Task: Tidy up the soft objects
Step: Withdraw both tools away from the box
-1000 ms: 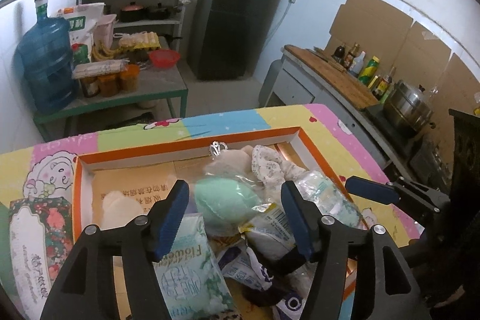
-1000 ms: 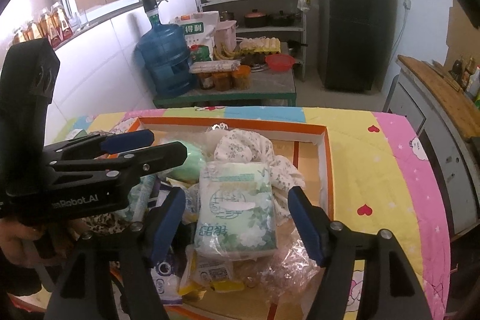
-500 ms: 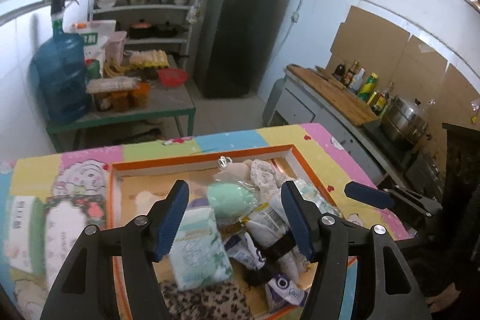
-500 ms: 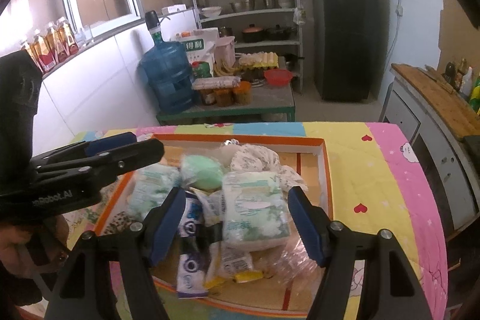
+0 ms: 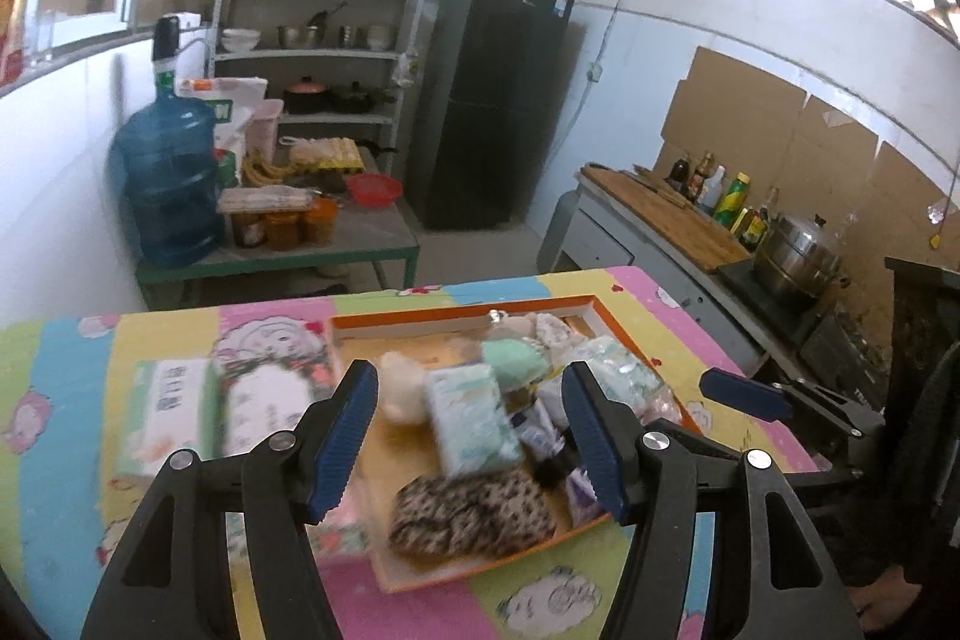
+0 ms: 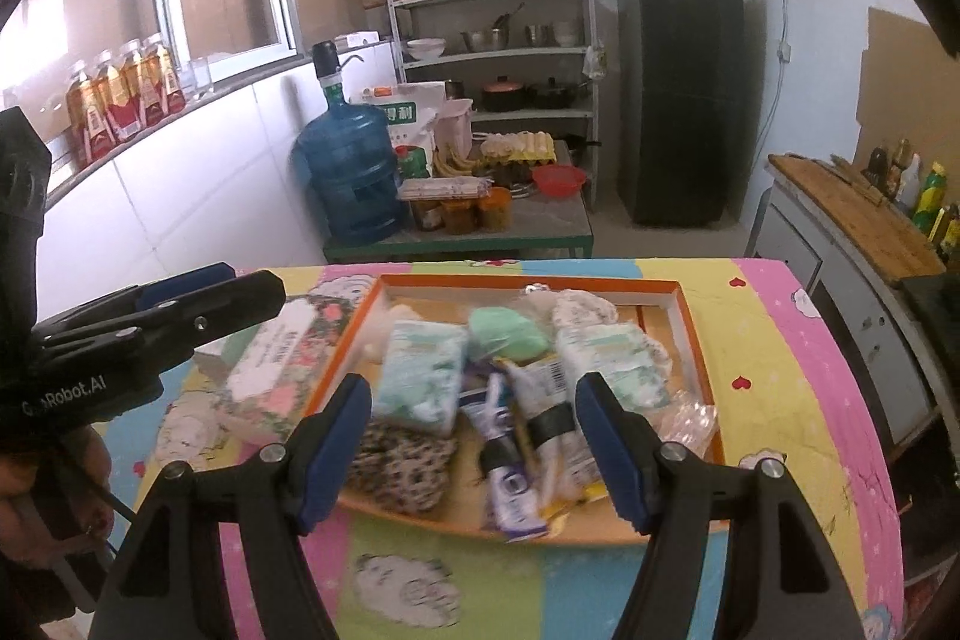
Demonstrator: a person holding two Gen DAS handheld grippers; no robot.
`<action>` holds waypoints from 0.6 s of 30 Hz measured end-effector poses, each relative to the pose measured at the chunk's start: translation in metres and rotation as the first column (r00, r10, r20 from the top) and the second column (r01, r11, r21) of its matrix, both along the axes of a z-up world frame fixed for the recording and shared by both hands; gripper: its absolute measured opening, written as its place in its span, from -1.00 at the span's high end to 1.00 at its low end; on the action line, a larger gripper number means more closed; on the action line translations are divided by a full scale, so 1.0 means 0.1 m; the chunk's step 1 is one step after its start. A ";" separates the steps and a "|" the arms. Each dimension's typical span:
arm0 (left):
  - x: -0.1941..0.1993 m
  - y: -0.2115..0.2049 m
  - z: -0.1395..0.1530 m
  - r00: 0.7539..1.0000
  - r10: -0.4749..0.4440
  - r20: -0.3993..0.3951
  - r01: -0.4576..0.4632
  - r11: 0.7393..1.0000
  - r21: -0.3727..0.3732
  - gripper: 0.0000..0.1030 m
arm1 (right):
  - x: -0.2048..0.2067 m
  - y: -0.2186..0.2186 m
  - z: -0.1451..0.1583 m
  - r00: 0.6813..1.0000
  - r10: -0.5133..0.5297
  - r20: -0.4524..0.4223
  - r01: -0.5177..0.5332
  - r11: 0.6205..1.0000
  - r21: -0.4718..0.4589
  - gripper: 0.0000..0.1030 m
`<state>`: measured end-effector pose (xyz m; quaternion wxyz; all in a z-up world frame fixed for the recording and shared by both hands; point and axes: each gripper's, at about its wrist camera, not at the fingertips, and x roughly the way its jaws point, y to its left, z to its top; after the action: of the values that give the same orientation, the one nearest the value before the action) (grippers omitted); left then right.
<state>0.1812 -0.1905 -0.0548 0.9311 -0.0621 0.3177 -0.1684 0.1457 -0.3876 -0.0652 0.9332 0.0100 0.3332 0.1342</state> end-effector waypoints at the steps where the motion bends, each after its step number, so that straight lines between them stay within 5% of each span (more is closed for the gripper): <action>1: -0.06 0.06 0.03 1.000 0.001 0.005 -0.001 1.000 0.001 -0.27 | -0.04 0.03 0.02 1.000 -0.001 0.003 0.001 1.000 -0.002 -0.37; 18: -1.23 0.96 0.48 0.988 0.100 0.113 -0.107 0.993 0.051 -0.27 | -1.14 0.89 0.44 0.989 -0.110 0.102 0.116 0.992 -0.056 -0.37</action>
<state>0.0584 -0.0942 -0.0073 0.9561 -0.0423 0.2667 -0.1138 0.0313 -0.2984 -0.0214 0.9544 -0.0068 0.2897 0.0712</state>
